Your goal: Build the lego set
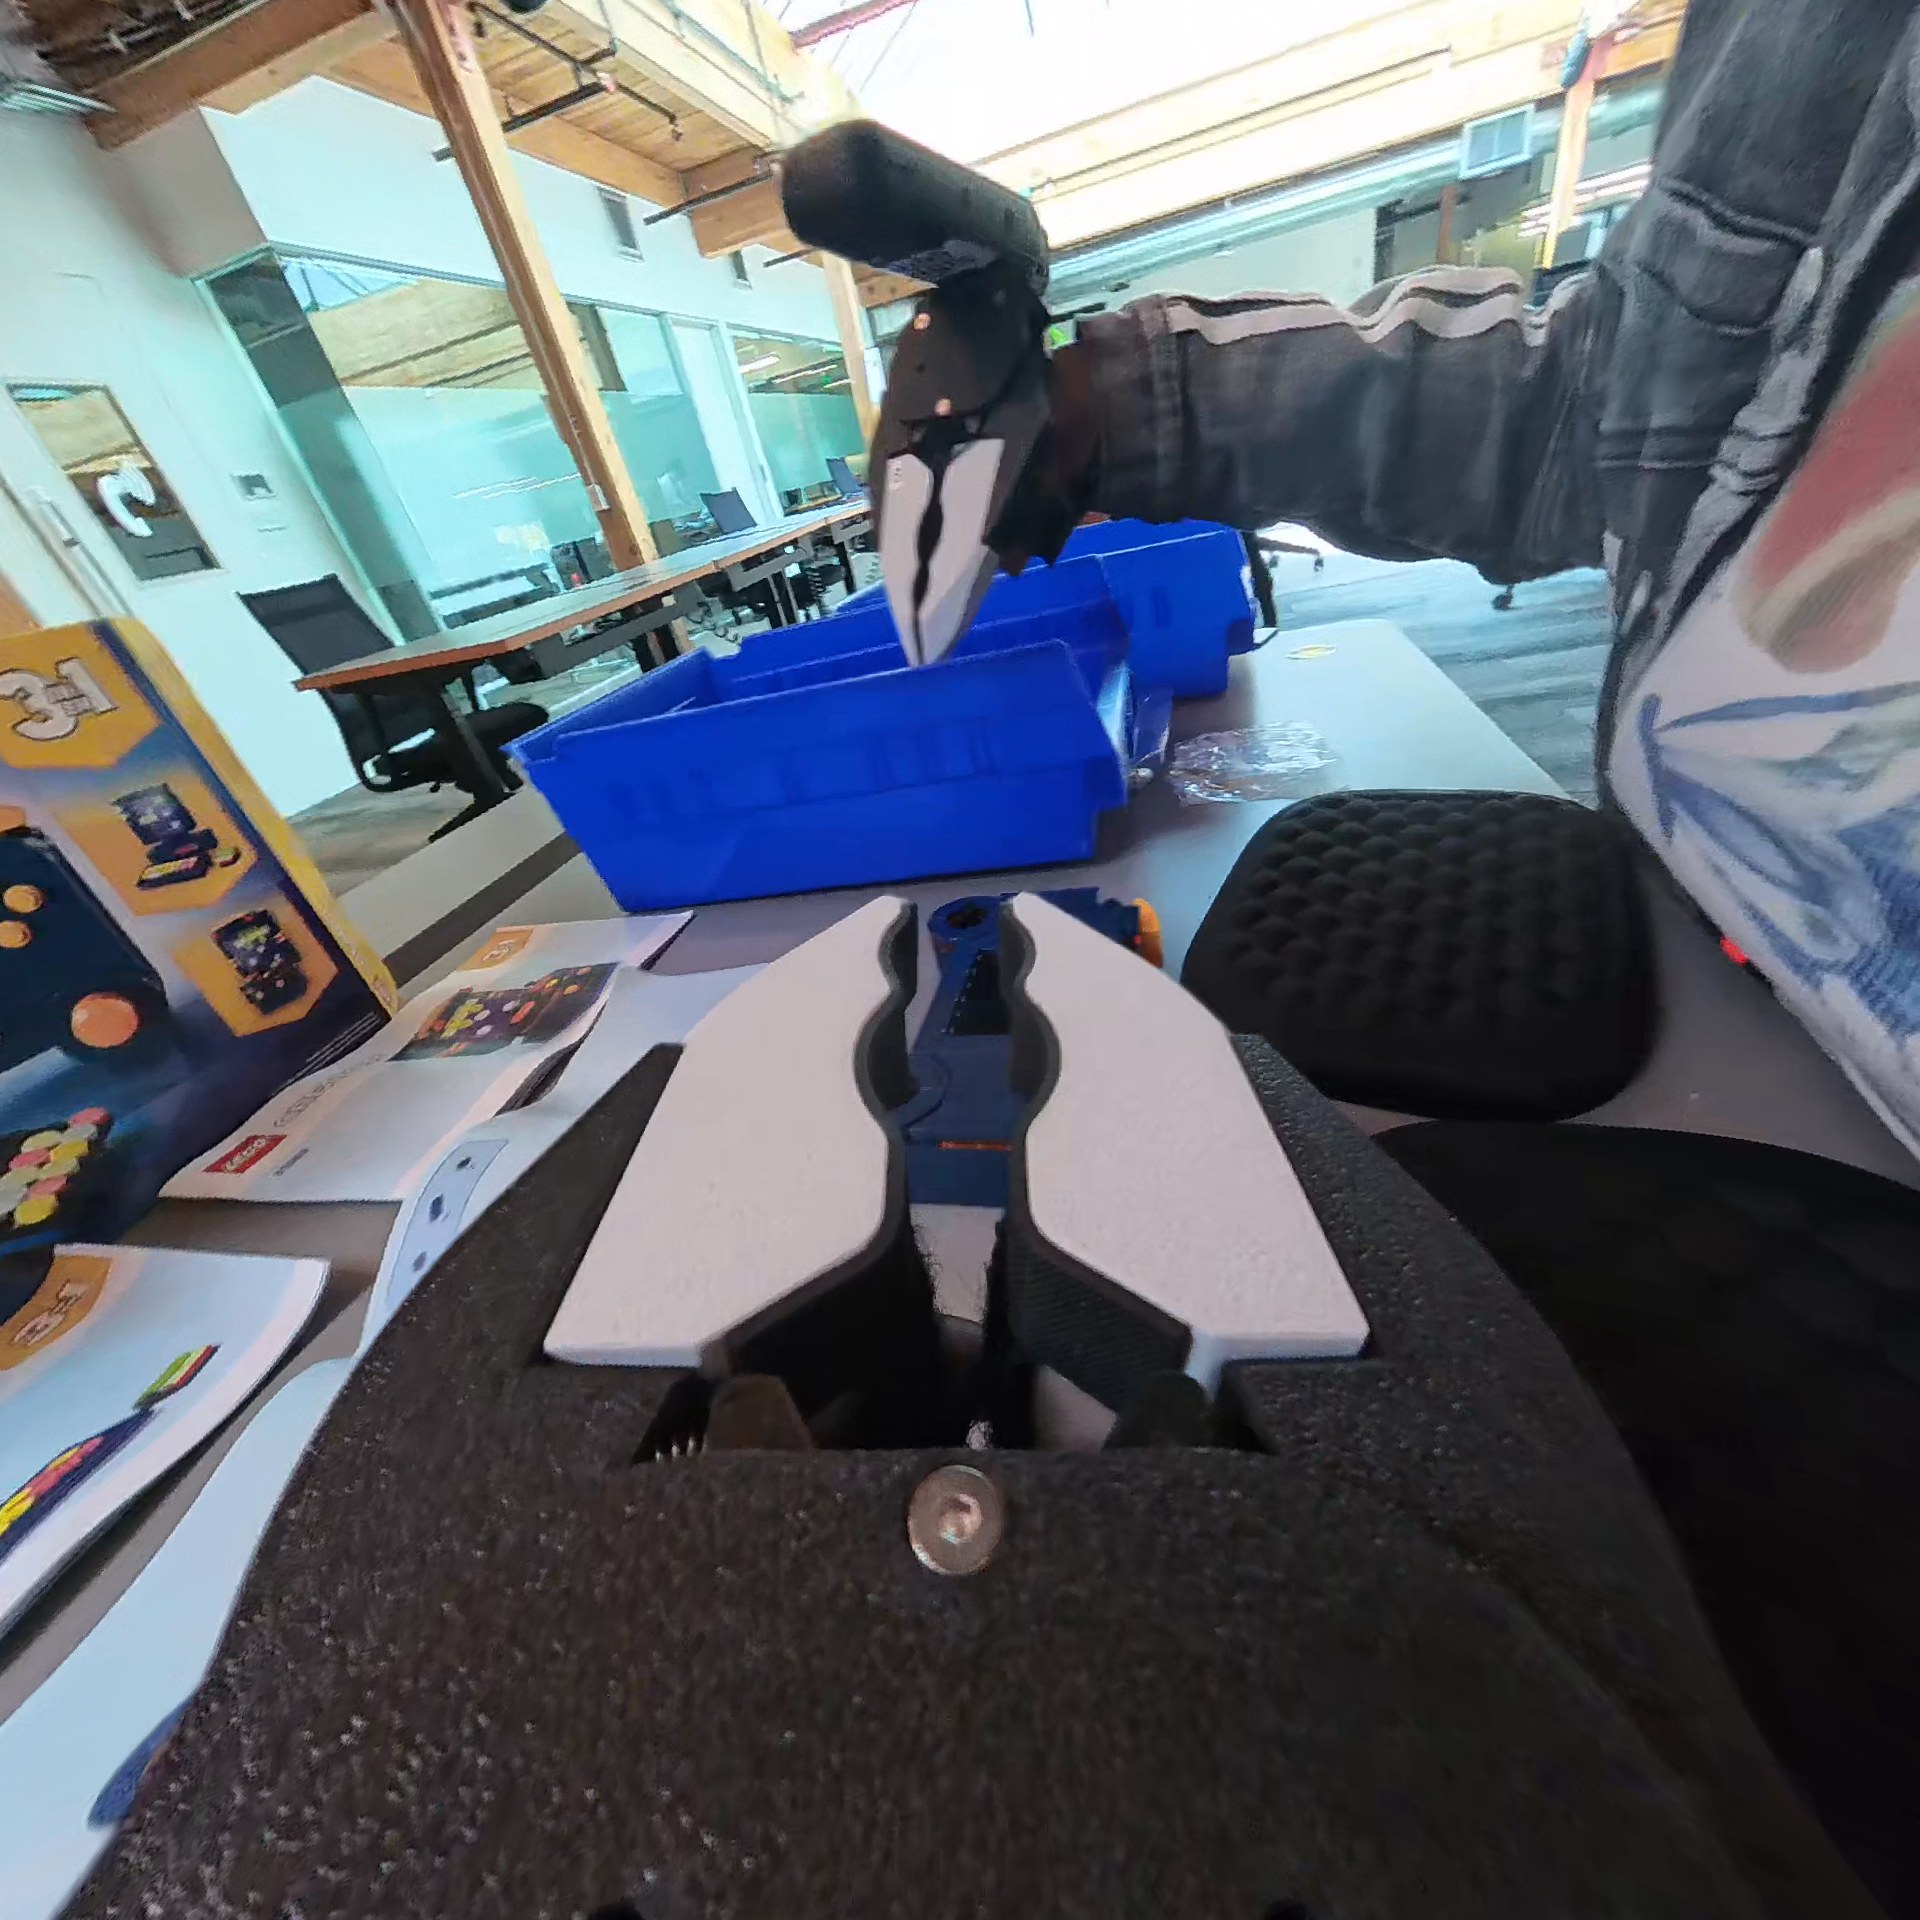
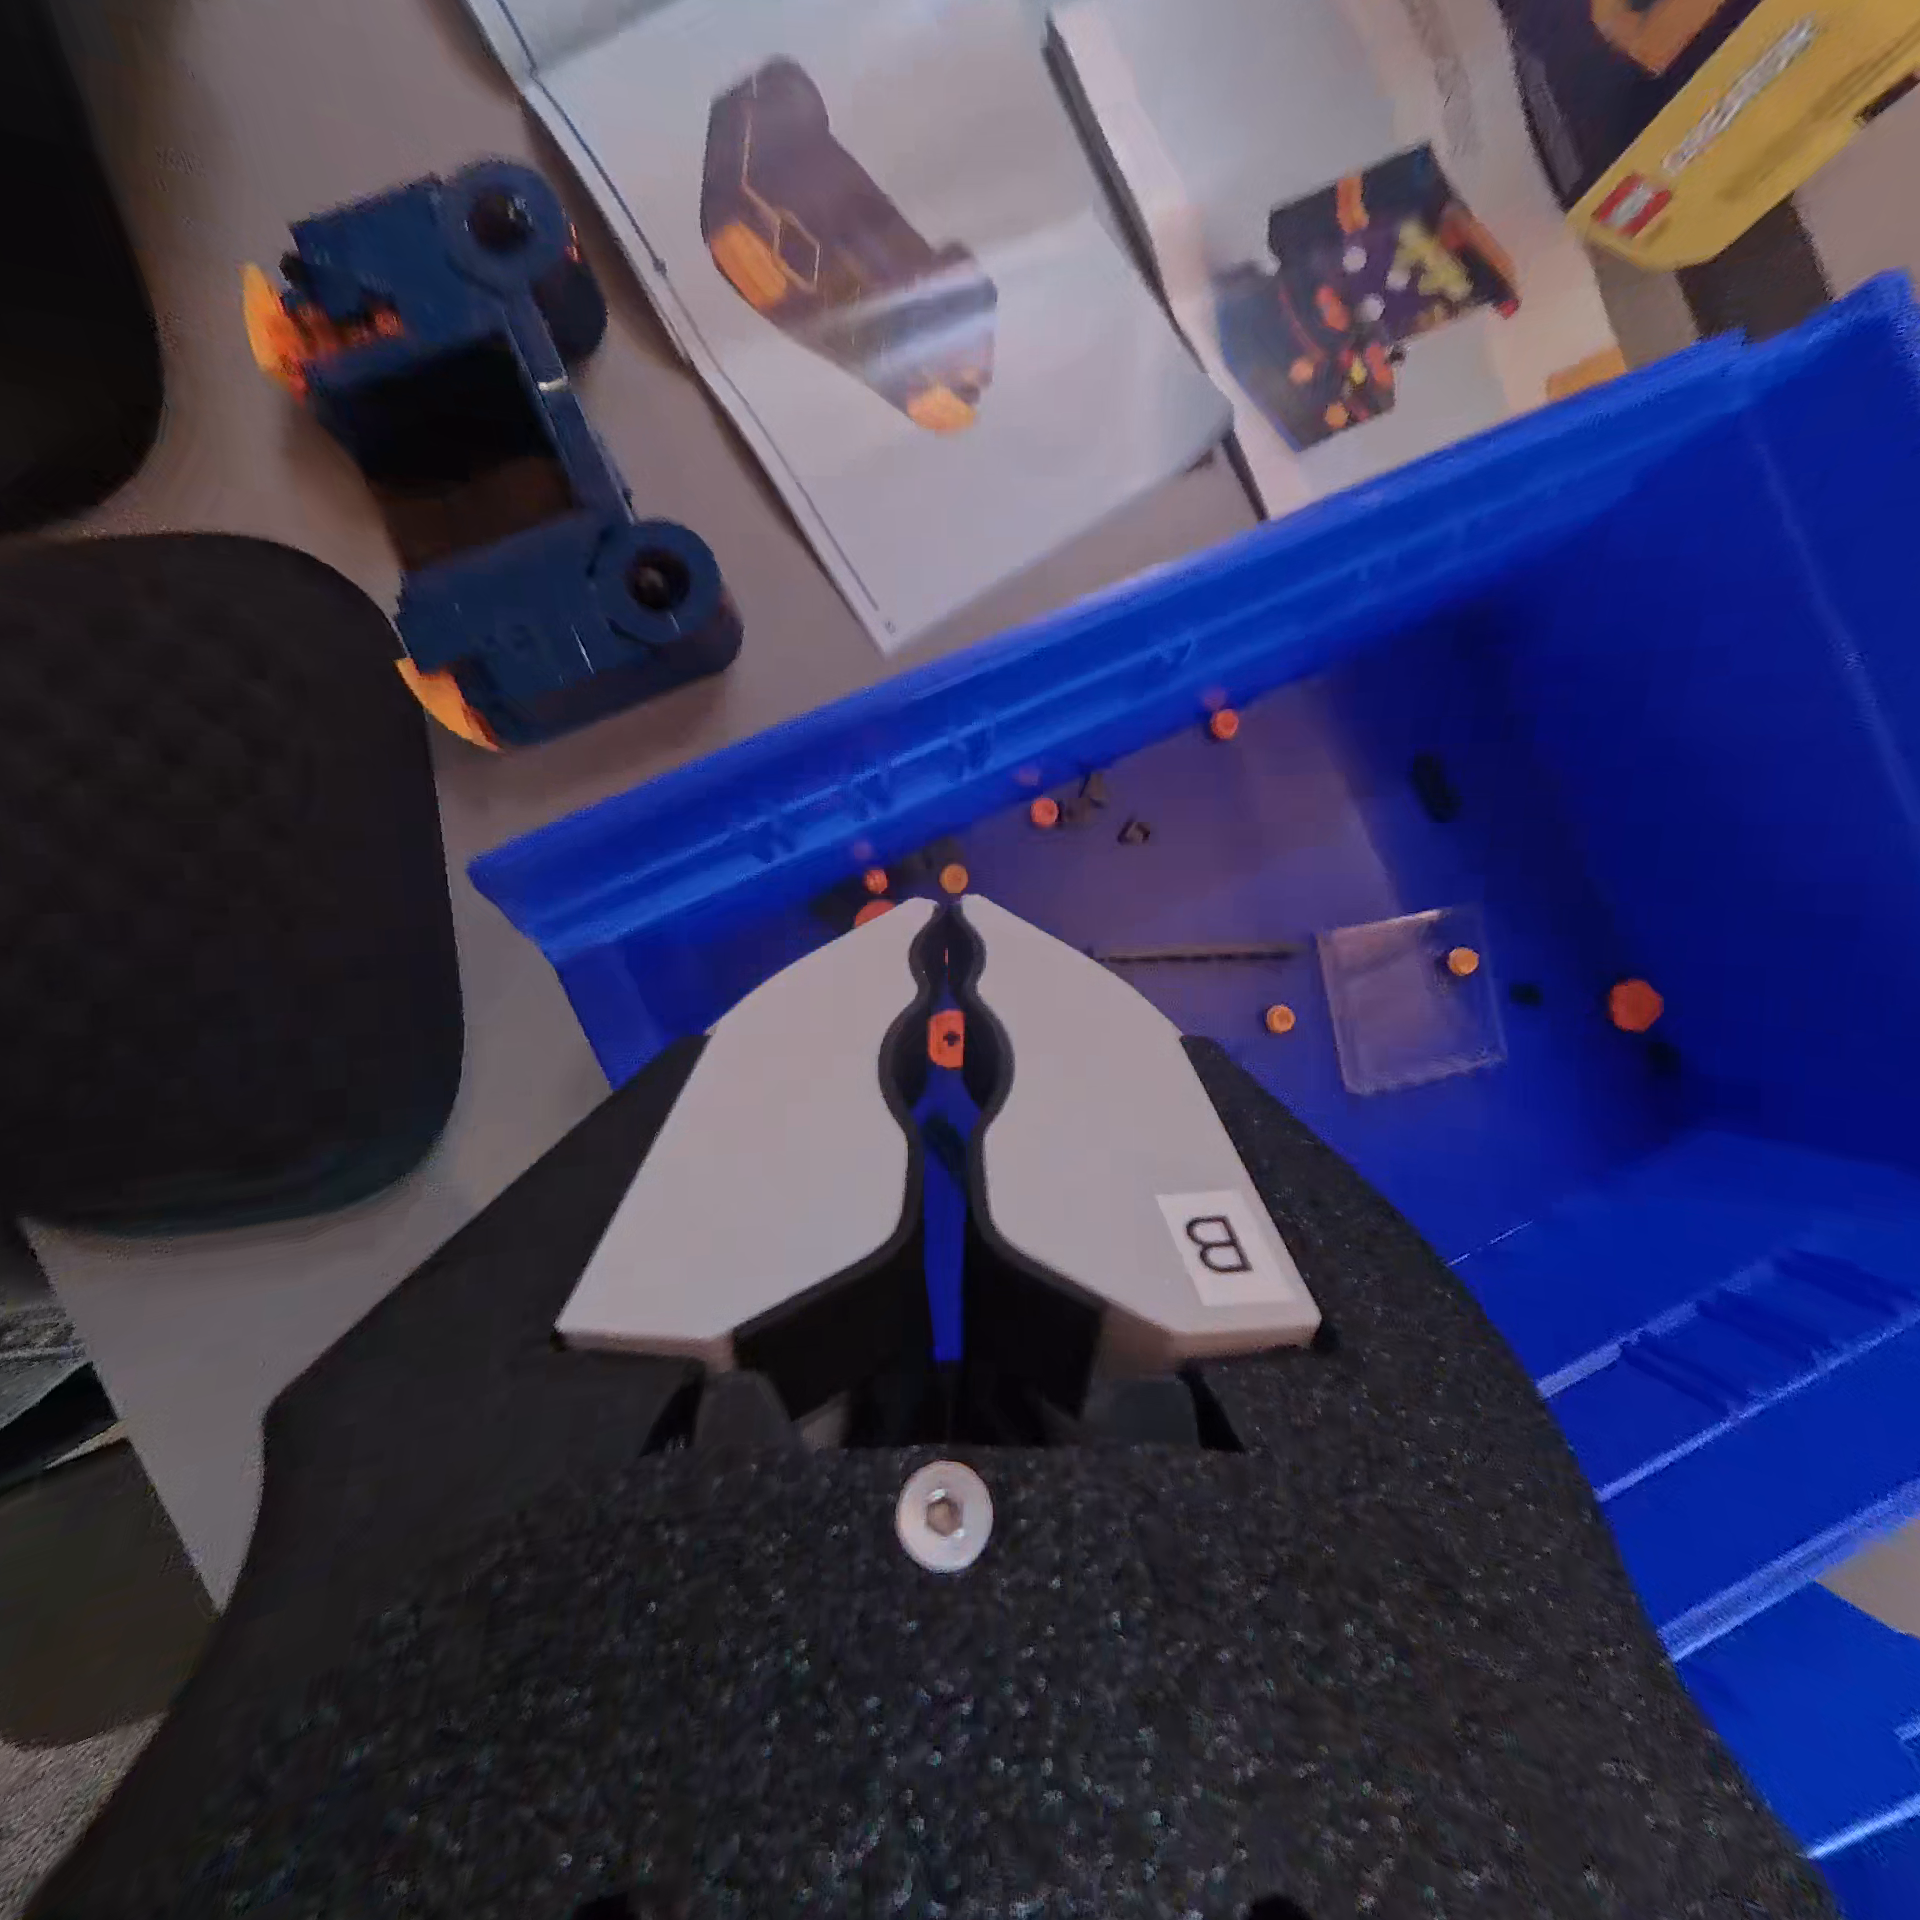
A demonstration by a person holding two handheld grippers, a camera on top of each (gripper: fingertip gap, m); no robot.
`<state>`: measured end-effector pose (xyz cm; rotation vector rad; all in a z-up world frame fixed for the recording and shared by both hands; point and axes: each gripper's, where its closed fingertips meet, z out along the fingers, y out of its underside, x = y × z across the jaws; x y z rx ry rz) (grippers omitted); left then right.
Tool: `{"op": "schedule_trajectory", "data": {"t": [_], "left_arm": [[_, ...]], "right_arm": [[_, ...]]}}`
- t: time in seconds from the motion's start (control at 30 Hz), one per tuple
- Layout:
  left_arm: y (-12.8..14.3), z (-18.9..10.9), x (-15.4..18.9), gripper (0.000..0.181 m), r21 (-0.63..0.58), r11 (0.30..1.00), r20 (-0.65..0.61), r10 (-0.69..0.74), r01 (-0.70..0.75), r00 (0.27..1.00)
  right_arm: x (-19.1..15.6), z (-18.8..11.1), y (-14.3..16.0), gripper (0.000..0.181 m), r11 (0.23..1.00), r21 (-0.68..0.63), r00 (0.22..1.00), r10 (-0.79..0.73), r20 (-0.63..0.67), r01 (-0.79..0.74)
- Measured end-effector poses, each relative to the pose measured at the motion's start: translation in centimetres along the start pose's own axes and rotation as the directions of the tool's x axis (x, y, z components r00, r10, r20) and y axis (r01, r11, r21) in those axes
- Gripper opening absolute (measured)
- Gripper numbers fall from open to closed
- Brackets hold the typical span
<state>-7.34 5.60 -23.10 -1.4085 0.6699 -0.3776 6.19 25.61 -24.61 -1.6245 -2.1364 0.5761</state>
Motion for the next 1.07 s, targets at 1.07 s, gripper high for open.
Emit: {"op": "schedule_trajectory", "data": {"t": [1.07], "left_arm": [[-4.0,-0.5,-2.2,0.035,0.151,0.985,0.195,0.052,-0.082,0.979]], "right_arm": [[-2.8,-8.2,-9.4,0.009,0.514,0.753,0.91,0.281,0.304,-0.41]]}}
